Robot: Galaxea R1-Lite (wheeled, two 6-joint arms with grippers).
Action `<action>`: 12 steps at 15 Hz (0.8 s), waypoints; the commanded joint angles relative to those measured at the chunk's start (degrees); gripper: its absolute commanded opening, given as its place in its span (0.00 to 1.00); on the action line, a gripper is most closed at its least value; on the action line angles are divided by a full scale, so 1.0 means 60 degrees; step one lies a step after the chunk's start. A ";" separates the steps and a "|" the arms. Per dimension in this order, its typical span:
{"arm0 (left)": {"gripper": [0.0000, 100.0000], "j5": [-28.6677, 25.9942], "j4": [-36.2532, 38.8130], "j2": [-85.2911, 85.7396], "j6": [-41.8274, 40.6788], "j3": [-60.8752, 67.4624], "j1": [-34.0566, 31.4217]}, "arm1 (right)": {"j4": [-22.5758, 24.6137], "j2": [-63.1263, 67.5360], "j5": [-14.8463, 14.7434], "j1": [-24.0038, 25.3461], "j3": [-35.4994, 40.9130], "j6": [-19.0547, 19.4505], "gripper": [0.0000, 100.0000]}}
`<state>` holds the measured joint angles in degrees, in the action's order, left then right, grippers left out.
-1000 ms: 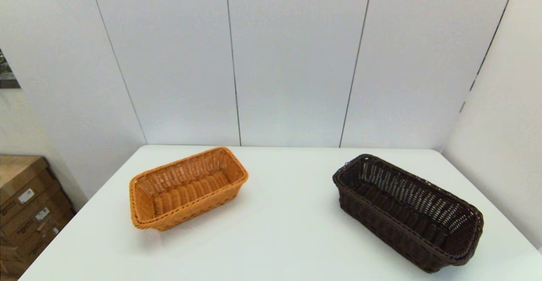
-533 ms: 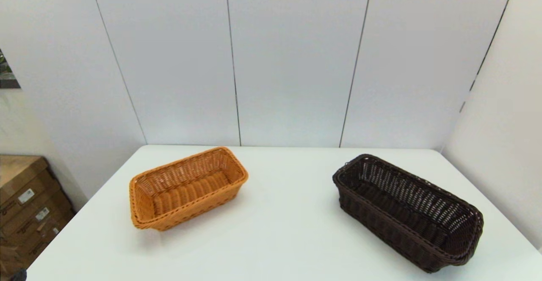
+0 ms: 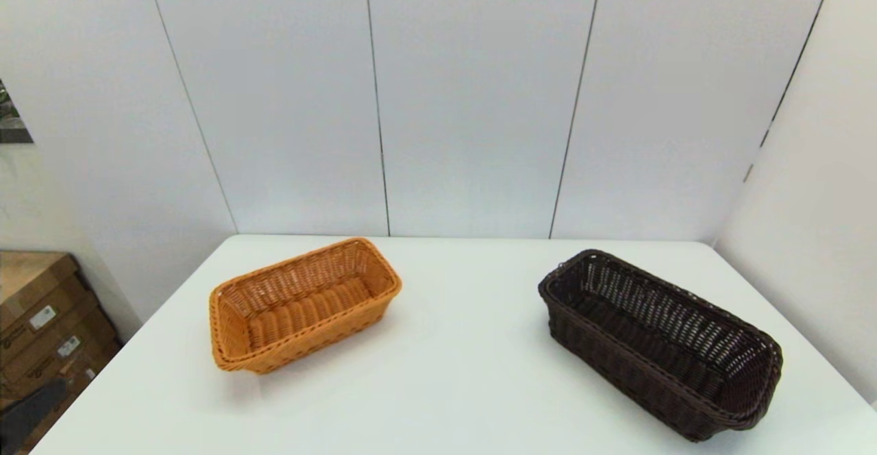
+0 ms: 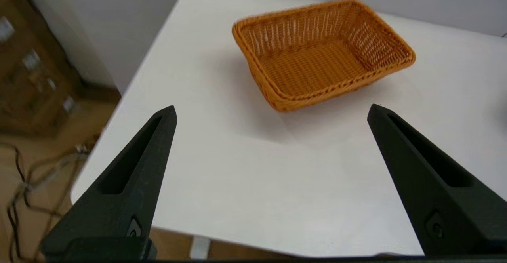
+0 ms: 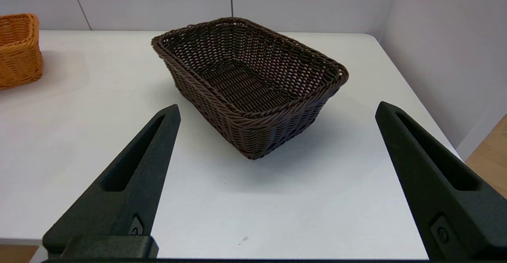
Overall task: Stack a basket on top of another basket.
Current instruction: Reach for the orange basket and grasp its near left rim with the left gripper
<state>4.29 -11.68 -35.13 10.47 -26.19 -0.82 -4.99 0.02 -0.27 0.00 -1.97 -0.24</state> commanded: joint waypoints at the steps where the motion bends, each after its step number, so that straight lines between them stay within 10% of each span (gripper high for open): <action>1: 1.00 -0.0012 0.0115 -0.2025 0.0994 -0.0470 0.0004 | -0.0004 -0.0004 0.0001 0.0000 -0.0008 -0.0003 1.00; 12: 1.00 0.0017 0.1273 -0.6142 0.5154 -0.1876 -0.0010 | -0.0004 -0.0004 0.0001 0.0000 0.0007 -0.0003 1.00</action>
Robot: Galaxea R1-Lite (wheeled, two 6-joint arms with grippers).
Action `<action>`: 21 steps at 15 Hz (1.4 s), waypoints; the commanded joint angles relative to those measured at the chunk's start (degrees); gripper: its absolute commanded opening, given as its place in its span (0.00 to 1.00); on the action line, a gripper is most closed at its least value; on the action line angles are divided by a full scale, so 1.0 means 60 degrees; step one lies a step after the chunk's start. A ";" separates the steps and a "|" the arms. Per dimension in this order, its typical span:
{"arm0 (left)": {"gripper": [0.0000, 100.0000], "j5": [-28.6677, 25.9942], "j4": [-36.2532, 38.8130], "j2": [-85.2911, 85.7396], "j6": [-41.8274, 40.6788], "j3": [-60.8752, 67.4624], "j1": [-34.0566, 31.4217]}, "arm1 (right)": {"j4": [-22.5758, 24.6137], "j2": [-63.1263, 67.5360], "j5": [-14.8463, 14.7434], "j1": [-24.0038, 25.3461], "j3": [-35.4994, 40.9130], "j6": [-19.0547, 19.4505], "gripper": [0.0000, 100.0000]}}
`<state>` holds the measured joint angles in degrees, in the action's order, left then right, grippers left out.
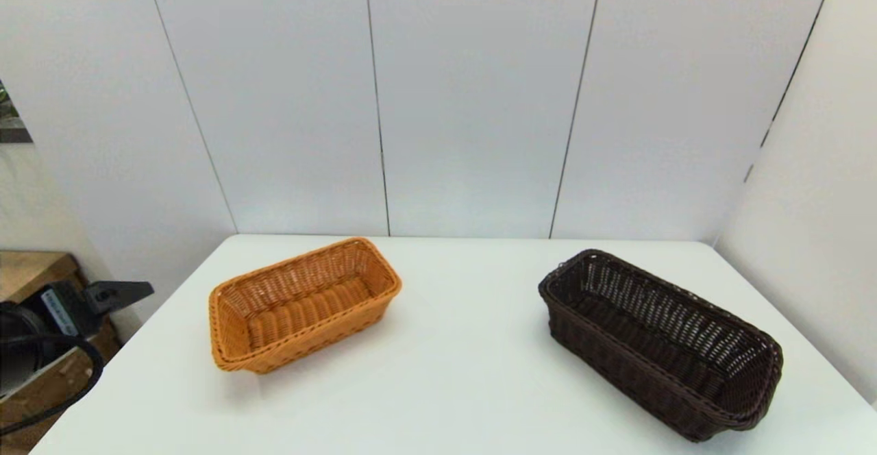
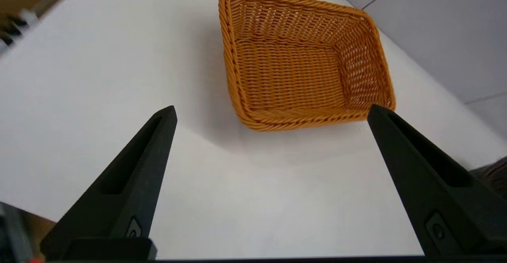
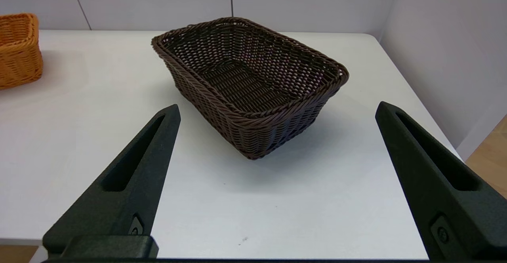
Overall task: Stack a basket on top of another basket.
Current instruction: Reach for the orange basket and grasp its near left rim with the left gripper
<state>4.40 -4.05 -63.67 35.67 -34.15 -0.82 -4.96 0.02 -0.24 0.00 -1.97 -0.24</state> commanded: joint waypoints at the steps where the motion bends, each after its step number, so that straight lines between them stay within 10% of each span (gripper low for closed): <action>1: 1.00 -0.0001 -0.0014 -0.1722 0.1394 -0.0769 -0.0010 | -0.0008 -0.0004 -0.0003 0.0000 -0.0008 -0.0003 1.00; 21: 1.00 -0.0148 -0.3764 -0.7039 0.0837 -0.4548 -0.0479 | -0.0008 -0.0004 -0.0003 0.0000 -0.0008 -0.0003 1.00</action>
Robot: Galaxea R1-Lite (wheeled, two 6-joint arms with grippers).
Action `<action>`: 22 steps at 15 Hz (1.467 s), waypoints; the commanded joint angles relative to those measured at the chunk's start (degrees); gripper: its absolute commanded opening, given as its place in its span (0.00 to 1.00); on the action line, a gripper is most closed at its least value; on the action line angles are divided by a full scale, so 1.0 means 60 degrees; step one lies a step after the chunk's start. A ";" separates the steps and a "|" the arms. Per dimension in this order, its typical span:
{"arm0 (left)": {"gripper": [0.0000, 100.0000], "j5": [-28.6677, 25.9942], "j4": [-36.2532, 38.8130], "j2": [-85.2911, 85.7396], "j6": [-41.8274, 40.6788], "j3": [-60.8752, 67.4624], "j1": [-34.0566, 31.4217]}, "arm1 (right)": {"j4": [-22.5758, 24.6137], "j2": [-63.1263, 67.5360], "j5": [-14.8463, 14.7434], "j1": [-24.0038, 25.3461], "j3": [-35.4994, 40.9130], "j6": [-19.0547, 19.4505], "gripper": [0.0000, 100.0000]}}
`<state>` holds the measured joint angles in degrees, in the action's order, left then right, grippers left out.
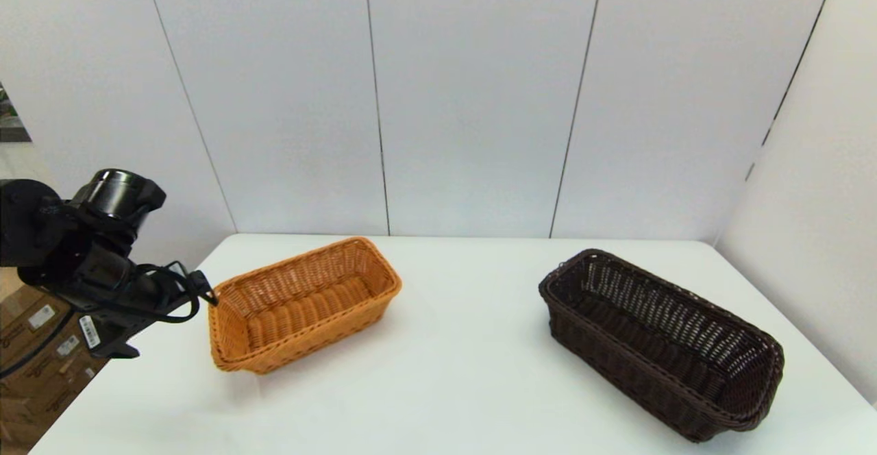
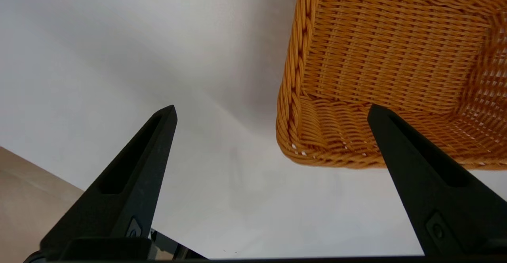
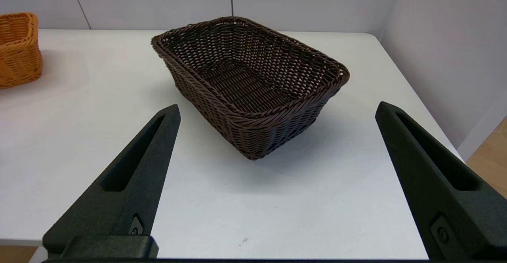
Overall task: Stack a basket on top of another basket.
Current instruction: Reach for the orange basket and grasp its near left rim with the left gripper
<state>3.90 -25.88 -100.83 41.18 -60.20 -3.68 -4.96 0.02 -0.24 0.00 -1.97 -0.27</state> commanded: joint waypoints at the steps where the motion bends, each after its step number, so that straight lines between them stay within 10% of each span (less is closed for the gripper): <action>1: 1.00 -0.0094 -0.0125 -0.1037 -0.0081 -0.0294 -0.0016 | -0.0008 -0.0004 -0.0003 0.0000 0.0007 0.0001 1.00; 22: 1.00 -0.1090 0.0124 -0.3102 -0.0418 -0.0910 -0.0090 | -0.0008 -0.0004 -0.0003 0.0000 0.0007 0.0001 1.00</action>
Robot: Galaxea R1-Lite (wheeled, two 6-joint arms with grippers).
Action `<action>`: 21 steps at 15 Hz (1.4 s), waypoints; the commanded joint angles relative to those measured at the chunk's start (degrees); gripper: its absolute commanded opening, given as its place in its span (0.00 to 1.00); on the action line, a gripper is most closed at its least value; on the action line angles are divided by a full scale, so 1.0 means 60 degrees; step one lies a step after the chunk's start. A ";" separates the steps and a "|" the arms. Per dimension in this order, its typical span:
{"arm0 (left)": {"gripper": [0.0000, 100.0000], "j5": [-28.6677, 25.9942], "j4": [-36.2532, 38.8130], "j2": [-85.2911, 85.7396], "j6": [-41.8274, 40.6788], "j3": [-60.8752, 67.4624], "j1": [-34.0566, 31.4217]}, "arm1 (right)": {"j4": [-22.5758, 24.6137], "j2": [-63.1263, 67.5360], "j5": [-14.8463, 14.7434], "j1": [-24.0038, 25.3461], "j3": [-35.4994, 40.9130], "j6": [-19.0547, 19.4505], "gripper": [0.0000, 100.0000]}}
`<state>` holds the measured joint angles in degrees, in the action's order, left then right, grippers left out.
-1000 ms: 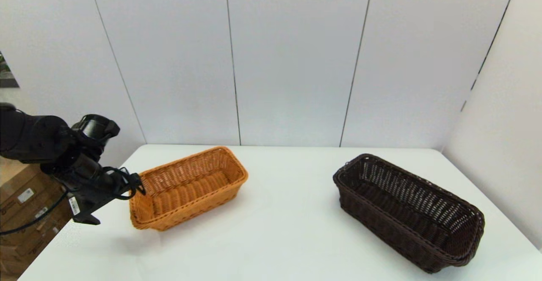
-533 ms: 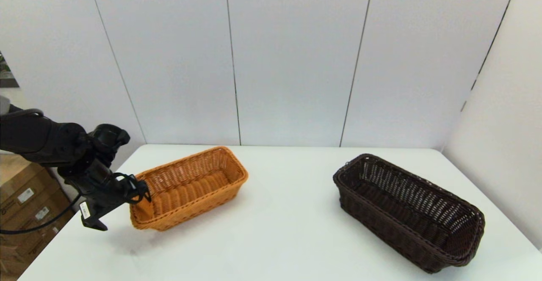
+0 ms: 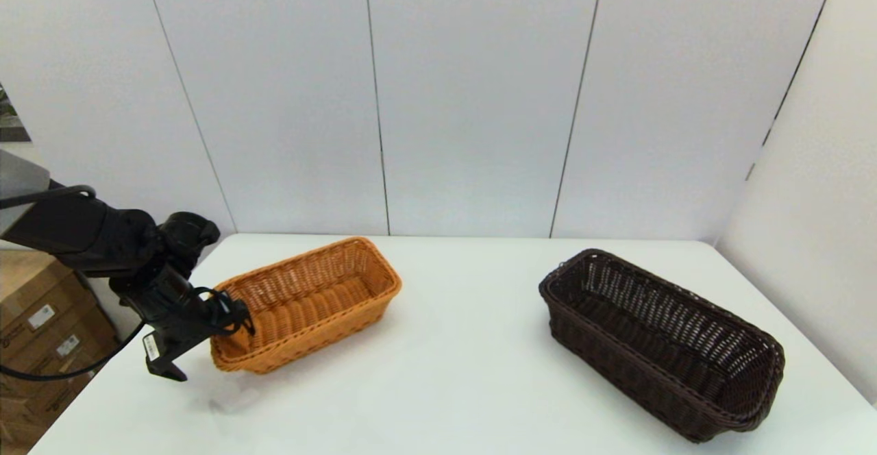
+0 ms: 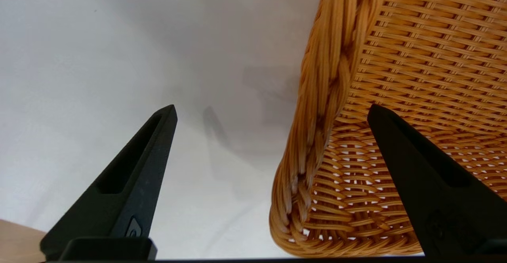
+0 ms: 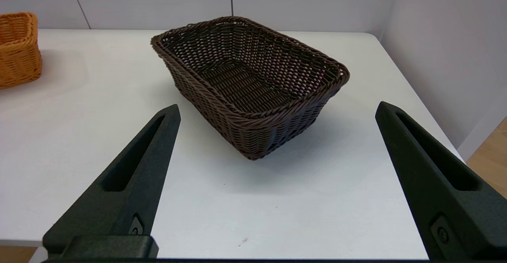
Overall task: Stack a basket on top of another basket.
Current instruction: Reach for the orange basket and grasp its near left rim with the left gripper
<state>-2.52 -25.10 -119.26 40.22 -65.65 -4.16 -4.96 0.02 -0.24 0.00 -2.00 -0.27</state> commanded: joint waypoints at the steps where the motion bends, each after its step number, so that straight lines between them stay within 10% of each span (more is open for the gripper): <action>1: 1.00 -0.0048 0.0096 -0.0030 -0.0316 -0.0001 -0.0025 | -0.0008 -0.0004 -0.0003 0.0000 -0.0004 0.0001 1.00; 21: 1.00 -0.1293 0.0653 0.0365 -0.0770 0.0350 -0.0157 | -0.0008 -0.0004 -0.0003 0.0000 0.0011 0.0001 1.00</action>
<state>-10.23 -21.10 -117.88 35.58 -64.00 -4.79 -4.96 0.02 -0.27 0.00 -1.97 -0.24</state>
